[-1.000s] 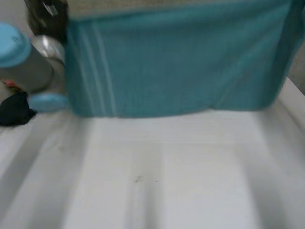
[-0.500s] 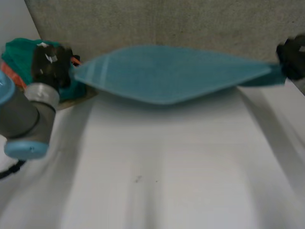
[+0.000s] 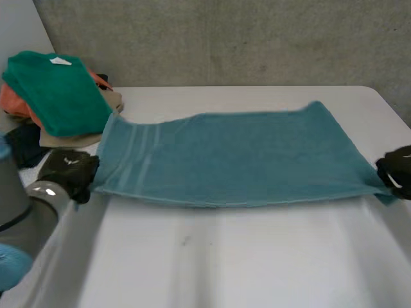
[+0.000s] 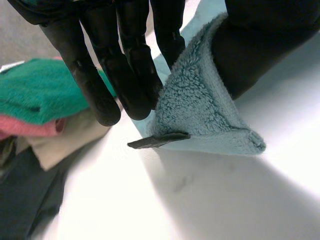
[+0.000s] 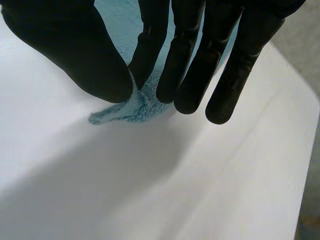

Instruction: Fold the laundry.

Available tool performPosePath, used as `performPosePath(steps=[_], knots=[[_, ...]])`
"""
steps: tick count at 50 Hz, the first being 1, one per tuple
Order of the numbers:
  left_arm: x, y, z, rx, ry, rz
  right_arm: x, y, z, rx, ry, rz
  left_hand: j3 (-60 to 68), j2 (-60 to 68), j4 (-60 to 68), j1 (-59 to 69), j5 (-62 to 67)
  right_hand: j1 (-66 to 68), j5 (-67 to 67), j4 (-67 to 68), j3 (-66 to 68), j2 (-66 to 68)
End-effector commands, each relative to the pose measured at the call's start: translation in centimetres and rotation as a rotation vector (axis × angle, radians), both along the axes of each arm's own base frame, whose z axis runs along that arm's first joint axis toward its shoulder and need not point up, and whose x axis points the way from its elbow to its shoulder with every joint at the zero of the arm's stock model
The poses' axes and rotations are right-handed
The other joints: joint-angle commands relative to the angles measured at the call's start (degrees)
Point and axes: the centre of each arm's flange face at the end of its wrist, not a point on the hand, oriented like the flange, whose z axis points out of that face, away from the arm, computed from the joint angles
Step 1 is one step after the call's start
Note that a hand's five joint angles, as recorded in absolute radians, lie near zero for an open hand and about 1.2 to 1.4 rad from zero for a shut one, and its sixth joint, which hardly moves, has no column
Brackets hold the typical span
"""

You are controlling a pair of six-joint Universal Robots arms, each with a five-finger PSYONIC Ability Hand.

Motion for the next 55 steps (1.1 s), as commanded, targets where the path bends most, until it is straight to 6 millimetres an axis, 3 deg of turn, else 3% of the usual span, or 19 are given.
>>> performPosePath(steps=[1, 4, 9, 17, 24, 35, 45, 55], knots=[[1.6, 5.2, 0.7, 0.203, -0.141, -0.037, -2.3, 4.2, 2.3, 0.208, 0.076, 0.030, 11.6, 11.4, 11.1, 14.4, 13.3, 23.8, 12.2, 11.7, 12.3, 12.5], [1.9, 6.4, 0.7, 0.234, -0.187, -0.056, -2.1, 5.7, 2.4, 0.262, 0.112, 0.086, 11.6, 11.4, 11.1, 14.4, 13.3, 23.8, 12.2, 11.7, 12.3, 12.5], [2.2, 6.7, 1.2, 0.202, -0.201, -0.055, -2.2, 5.9, 2.4, 0.230, 0.135, 0.090, 11.6, 11.4, 11.1, 14.4, 13.3, 23.8, 12.2, 11.7, 12.3, 12.5], [2.5, 4.3, 1.1, 0.106, -0.169, -0.012, -2.6, 3.5, 1.6, 0.066, 0.071, -0.012, 11.6, 11.4, 11.1, 14.4, 13.3, 23.8, 12.2, 11.7, 12.3, 12.5], [2.1, 1.8, -0.5, 0.092, -0.159, -0.006, -2.7, 2.9, 0.5, 0.068, -0.040, -0.101, 11.6, 11.4, 11.1, 14.4, 13.3, 23.4, 11.7, 11.2, 11.9, 12.0], [1.9, 1.0, -0.4, 0.086, -0.138, 0.001, -2.7, 3.8, 0.6, 0.168, -0.078, -0.131, 11.6, 11.4, 11.1, 14.4, 13.3, -15.5, -27.1, -27.6, -26.9, -26.8], [1.9, 0.9, -0.4, 0.084, -0.132, 0.005, -3.2, 4.8, -0.1, 0.290, -0.134, -0.154, 11.6, 11.4, 11.1, 14.4, 13.3, -16.3, -28.0, -28.5, -27.8, -27.7], [2.1, 0.6, -0.3, 0.080, -0.129, 0.013, -4.3, 6.3, -2.3, 0.294, -0.143, -0.128, 11.6, 11.4, 11.1, 14.4, 13.3, -15.5, -27.2, -27.6, -27.0, -26.8]])
